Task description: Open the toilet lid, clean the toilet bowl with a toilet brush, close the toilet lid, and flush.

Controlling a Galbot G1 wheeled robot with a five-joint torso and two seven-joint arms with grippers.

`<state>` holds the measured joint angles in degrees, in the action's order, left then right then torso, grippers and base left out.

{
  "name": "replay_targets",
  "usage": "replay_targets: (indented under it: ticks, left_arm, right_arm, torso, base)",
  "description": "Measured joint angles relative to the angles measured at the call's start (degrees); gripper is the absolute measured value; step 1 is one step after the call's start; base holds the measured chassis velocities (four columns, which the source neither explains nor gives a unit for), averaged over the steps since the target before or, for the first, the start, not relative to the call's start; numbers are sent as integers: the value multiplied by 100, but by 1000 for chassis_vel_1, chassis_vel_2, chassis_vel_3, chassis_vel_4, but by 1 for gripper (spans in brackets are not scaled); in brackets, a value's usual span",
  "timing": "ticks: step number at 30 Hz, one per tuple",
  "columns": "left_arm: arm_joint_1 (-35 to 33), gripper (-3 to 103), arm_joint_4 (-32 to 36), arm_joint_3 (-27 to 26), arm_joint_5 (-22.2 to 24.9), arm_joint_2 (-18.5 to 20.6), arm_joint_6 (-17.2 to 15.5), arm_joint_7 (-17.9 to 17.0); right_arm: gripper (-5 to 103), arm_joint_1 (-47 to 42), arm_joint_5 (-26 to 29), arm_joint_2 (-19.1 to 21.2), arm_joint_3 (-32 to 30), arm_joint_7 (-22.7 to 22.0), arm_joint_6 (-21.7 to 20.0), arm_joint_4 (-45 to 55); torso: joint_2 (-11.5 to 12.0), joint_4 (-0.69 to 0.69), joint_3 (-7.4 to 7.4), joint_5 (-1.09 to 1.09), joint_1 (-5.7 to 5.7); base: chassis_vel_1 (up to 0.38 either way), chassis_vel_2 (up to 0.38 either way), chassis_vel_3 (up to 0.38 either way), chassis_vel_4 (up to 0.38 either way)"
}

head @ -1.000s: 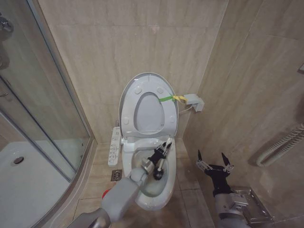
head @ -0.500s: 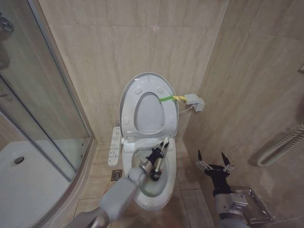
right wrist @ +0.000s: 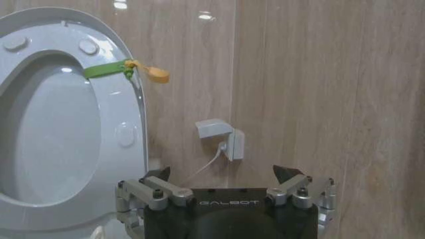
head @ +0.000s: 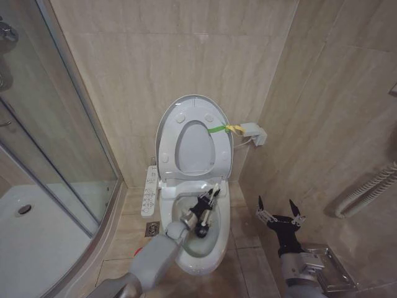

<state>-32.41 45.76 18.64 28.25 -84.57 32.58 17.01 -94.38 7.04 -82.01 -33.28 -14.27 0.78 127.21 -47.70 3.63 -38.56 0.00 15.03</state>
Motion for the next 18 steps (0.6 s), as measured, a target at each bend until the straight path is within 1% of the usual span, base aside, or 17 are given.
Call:
replay_targets:
  ticks: [4, 6, 8, 10, 11, 15, 18]
  left_arm:
    - [3, 21, 143, -14, -16, -20, -3, -33]
    - [64, 21, 337, 1, -32, -117, 2, -104]
    - [92, 21, 395, 12, -33, -167, 5, -135]
    - [152, 21, 496, 50, -33, -341, 17, -241]
    - [152, 21, 496, 50, -33, -341, 17, -241]
    - [149, 21, 505, 82, -40, -540, 29, -274]
    - [119, 21, 462, 89, -47, -563, 43, -271]
  right_arm:
    - [100, 0, 0, 0, 0, 0, 0, 0]
    - [100, 0, 0, 0, 0, 0, 0, 0]
    - [100, 0, 0, 0, 0, 0, 0, 0]
    - [100, 0, 0, 0, 0, 0, 0, 0]
    - [100, 0, 0, 0, 0, 0, 0, 0]
    - [100, 0, 0, 0, 0, 0, 0, 0]
    - [100, 0, 0, 0, 0, 0, 0, 0]
  torso:
    - [0, 0, 0, 1, 0]
    - [0, 2, 0, 0, 0]
    - [0, 3, 0, 1, 0]
    - [0, 3, 0, 1, 0]
    - [0, 3, 0, 1, 0]
    - [0, 3, 0, 1, 0]
    - [0, 3, 0, 1, 0]
  base:
    - [0, 0, 0, 0]
    - [0, 0, 0, 0]
    - [0, 0, 0, 0]
    - [0, 0, 0, 0]
    - [0, 0, 0, 0]
    - [0, 0, 0, 0]
    - [0, 0, 0, 0]
